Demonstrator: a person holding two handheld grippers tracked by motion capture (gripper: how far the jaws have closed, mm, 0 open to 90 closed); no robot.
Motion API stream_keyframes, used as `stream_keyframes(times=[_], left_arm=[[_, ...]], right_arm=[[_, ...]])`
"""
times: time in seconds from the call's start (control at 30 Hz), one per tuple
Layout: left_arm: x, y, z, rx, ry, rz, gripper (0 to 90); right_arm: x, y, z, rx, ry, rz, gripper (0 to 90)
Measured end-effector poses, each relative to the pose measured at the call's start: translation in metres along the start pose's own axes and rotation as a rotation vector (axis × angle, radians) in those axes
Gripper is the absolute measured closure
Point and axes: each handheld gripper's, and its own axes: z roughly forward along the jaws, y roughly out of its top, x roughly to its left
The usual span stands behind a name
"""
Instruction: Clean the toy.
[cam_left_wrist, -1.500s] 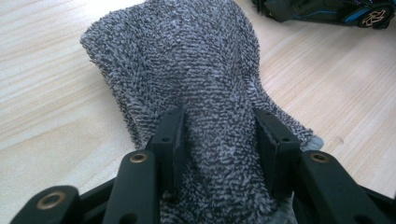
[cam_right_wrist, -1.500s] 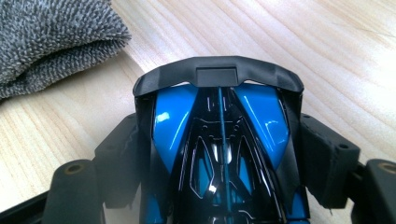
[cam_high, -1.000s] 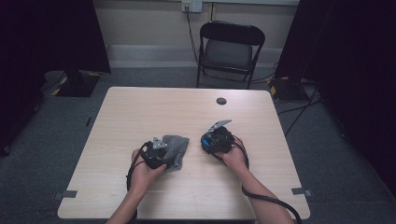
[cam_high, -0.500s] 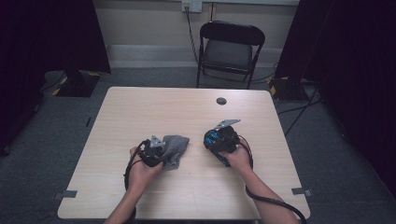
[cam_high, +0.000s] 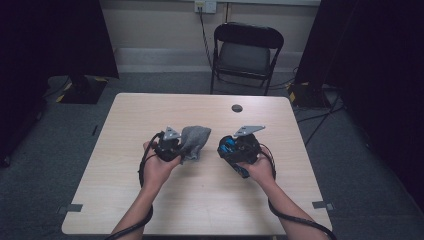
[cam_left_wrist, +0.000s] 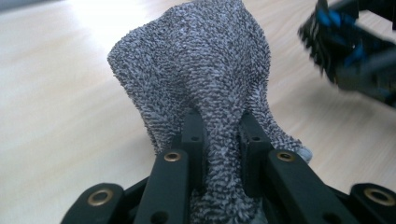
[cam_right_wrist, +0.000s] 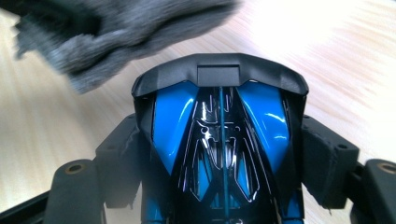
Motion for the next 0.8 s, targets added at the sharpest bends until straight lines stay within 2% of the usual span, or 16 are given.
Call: stream_keyframes(times=[0.03,0.07,0.1,0.13,0.23,0.27,0.37,0.4,0.47,0.67,0.8], left_arm=[[0.000,0.000,0.000,0.000,0.000,0.000,76.5],[-0.003,0.011,0.003,0.018,-0.010,0.030,76.5],[-0.003,0.011,0.003,0.018,-0.010,0.030,76.5],[-0.005,0.018,0.007,0.038,-0.021,0.058,76.5],[-0.007,0.020,0.011,0.050,-0.034,0.082,76.5],[-0.008,0.021,0.012,0.063,-0.046,0.093,76.5],[-0.015,0.020,0.015,0.055,-0.110,0.102,76.5],[-0.018,0.019,0.016,0.056,-0.111,0.125,76.5],[-0.023,0.019,0.017,0.067,-0.146,0.161,76.7],[-0.026,0.017,0.017,0.070,-0.186,0.193,77.0],[-0.027,0.013,0.016,0.074,-0.206,0.193,77.0]], right_arm=[[0.000,0.000,0.000,0.000,0.000,0.000,25.5],[0.004,0.003,0.000,-0.003,0.018,-0.009,25.5],[0.004,0.003,0.000,-0.003,0.018,-0.009,25.5],[0.009,0.005,0.000,-0.003,0.028,-0.027,25.5],[0.013,0.007,0.000,-0.007,0.035,-0.033,25.5],[0.014,0.008,-0.001,-0.009,0.038,-0.032,25.5],[0.015,0.010,0.000,0.002,0.028,-0.045,25.5],[0.014,0.010,0.000,0.002,0.025,-0.045,25.5],[0.012,0.010,0.000,0.006,0.020,-0.041,25.5],[0.005,0.007,0.002,0.032,0.006,-0.036,25.5],[0.000,0.008,0.001,0.029,-0.005,-0.018,25.5]])
